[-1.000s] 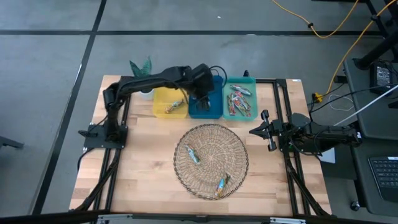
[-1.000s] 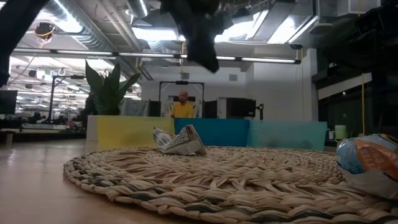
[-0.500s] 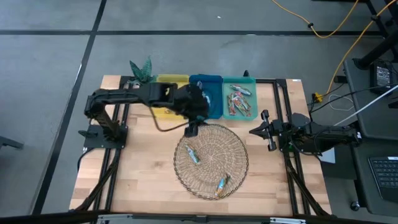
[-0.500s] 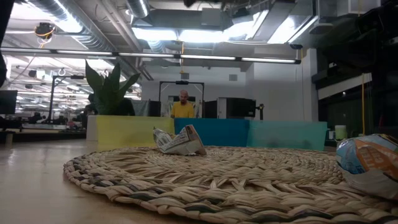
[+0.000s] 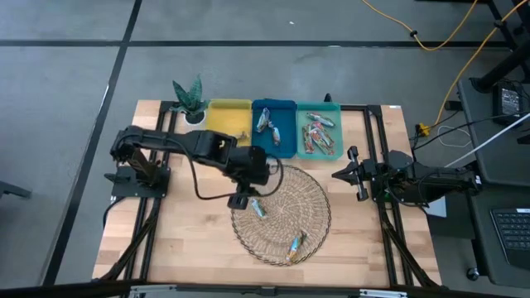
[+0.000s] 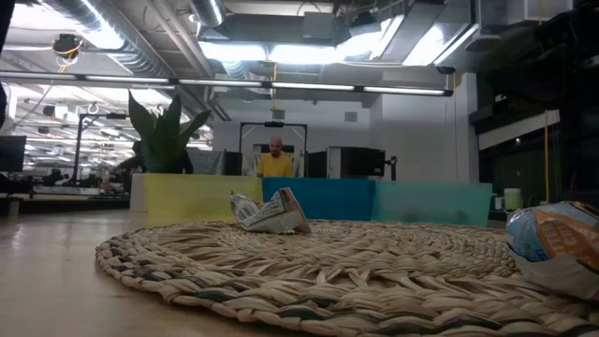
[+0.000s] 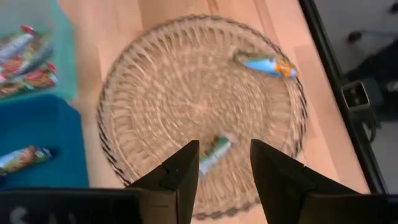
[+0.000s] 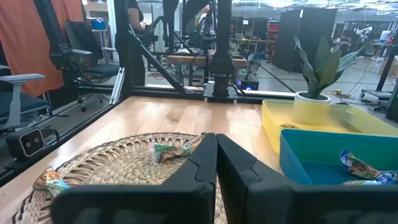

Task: Pick and place Granola Bars by type
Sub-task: Put the yellow granola bar into the yellow bin

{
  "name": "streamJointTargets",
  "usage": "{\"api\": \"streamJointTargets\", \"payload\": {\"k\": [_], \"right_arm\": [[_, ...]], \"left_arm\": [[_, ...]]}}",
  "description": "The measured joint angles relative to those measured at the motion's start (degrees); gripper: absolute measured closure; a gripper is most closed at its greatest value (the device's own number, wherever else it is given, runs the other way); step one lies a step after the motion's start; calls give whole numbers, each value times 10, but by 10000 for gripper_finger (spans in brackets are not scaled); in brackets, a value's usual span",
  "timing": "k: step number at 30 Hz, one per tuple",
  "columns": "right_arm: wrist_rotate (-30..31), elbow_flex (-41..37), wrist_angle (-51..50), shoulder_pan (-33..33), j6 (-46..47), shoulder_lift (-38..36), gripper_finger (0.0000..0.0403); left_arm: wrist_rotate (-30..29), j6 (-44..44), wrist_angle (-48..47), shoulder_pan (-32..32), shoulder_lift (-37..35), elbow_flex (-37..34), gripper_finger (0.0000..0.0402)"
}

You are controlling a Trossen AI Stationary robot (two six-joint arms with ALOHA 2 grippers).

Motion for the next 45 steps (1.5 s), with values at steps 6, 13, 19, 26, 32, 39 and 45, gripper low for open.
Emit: {"api": "streamJointTargets", "payload": {"k": [6, 13, 19, 26, 32, 39, 45], "right_arm": [[0, 0, 0, 0, -1, 0, 389], [0, 0, 0, 0, 0, 0, 389], [0, 0, 0, 0, 0, 0, 389], [0, 0, 0, 0, 0, 0, 389], [0, 0, 0, 0, 0, 0, 389], [0, 0, 0, 0, -1, 0, 389], [0, 0, 0, 0, 0, 0, 389]], "left_arm": [[-56, 27, -4, -20, 0, 0, 260], [-81, 73, 12, -26, -1, -21, 226], [-71, 104, 39, -26, 0, -96, 187], [-61, 115, 119, -26, 0, -202, 156], [-56, 117, 223, -24, 0, -283, 151], [-43, 117, 336, -22, 0, -370, 151], [-41, 107, 377, -10, 0, -424, 152]]}}
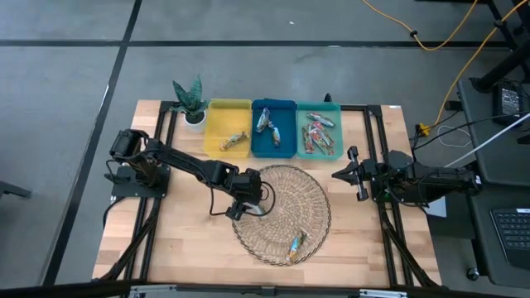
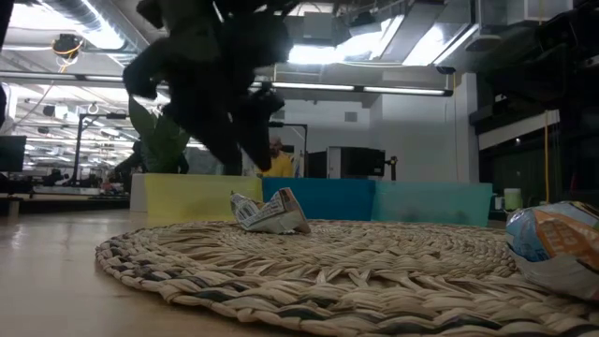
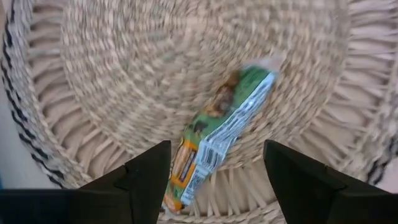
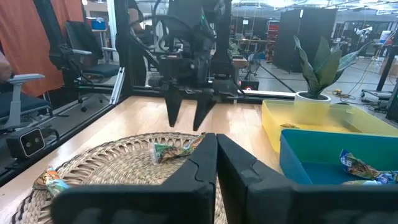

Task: Pick and place Granola Bars by type
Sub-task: Put the yellow granola bar into the yellow bin

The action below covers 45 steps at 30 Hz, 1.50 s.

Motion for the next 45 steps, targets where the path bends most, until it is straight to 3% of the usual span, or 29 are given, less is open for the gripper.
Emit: {"api": "streamJointTargets", "payload": {"k": [9, 15, 23, 40, 45], "right_arm": [[0, 0, 0, 0, -1, 0, 389], [0, 0, 0, 0, 0, 0, 389], [0, 0, 0, 0, 0, 0, 389], [0, 0, 0, 0, -1, 0, 389], [0, 0, 0, 0, -1, 0, 389]], "left_arm": [[-8, 0, 52, 39, 8, -36, 154], [50, -2, 47, 52, 41, -37, 156], [55, -20, 53, 44, 80, -34, 168], [48, -74, 44, 45, 73, -36, 323], [47, -92, 25, 44, 53, -39, 349]]}}
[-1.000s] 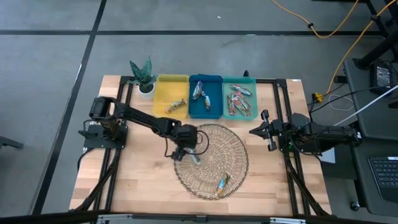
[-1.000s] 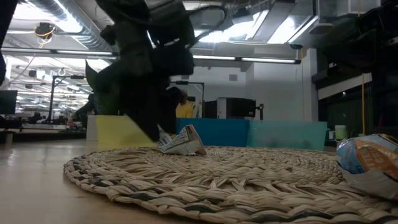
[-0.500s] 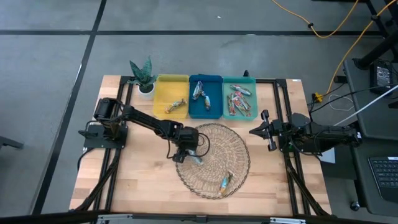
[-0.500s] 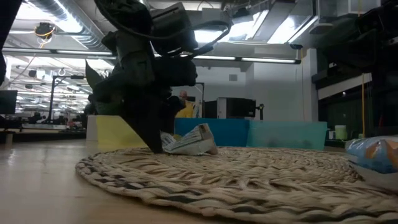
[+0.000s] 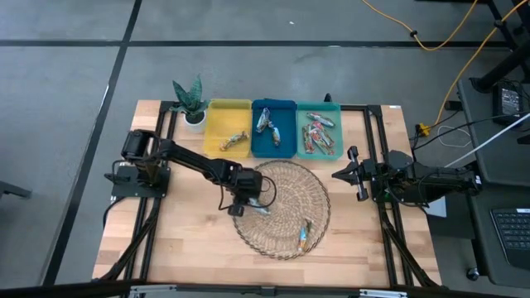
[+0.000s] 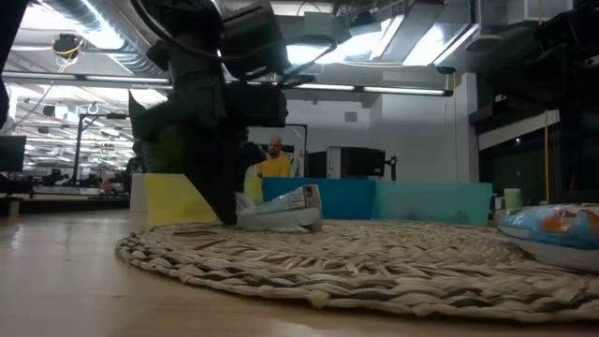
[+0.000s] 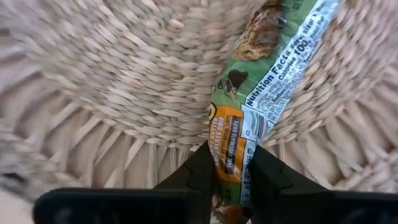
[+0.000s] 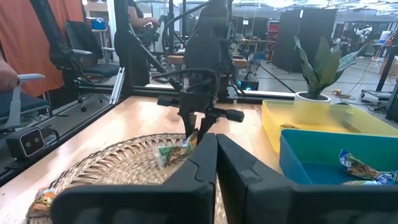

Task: Pick and place Granola Bars by type
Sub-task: Put the yellow granola bar into the yellow bin

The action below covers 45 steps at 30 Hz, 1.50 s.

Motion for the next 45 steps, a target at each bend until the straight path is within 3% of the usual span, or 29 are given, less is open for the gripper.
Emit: {"api": "streamJointTargets", "payload": {"k": [10, 19, 28, 45], "right_arm": [[0, 0, 0, 0, 0, 0, 389], [0, 0, 0, 0, 1, 0, 389], [0, 0, 0, 0, 1, 0, 389], [0, 0, 0, 0, 1, 0, 389]], "left_arm": [[-51, -14, -25, -8, -92, 1, 354], [-273, 12, -16, -65, -195, 1, 361], [-420, 31, 4, -119, -282, 2, 366], [-500, 27, 36, -92, -365, 20, 367]]}}
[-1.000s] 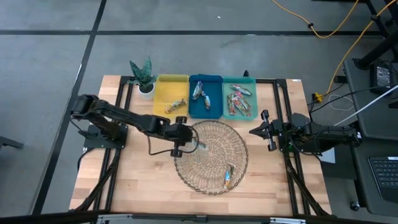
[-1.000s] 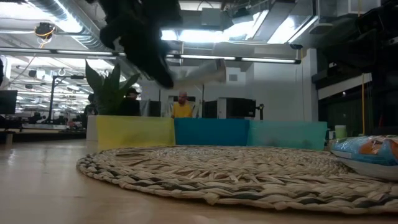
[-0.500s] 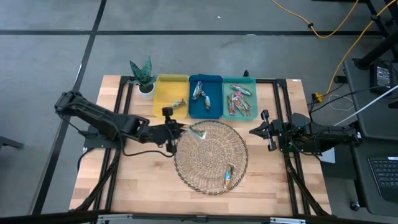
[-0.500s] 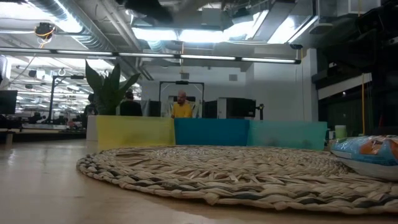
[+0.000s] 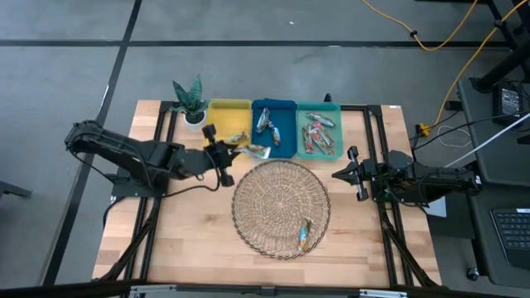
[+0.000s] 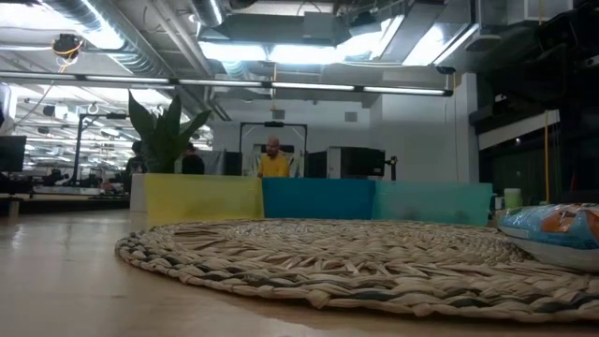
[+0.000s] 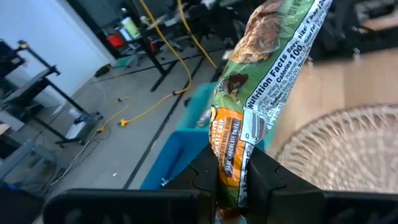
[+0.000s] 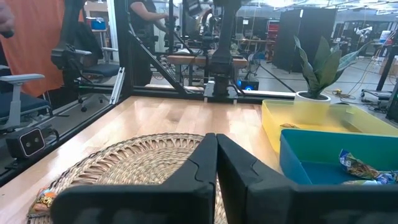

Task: Pick and place Granola Bars by type
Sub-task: Put the yellow granola bar into the yellow bin

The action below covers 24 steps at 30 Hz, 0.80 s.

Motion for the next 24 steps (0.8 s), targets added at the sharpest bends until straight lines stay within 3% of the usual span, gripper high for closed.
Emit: {"api": "streamJointTargets", "payload": {"k": [14, 24], "right_arm": [[0, 0, 0, 0, 0, 0, 389], [0, 0, 0, 0, -1, 0, 389]], "left_arm": [[1, -20, -7, 100, -3, 82, 370], [62, -68, -116, 204, 30, 157, 371]]}}
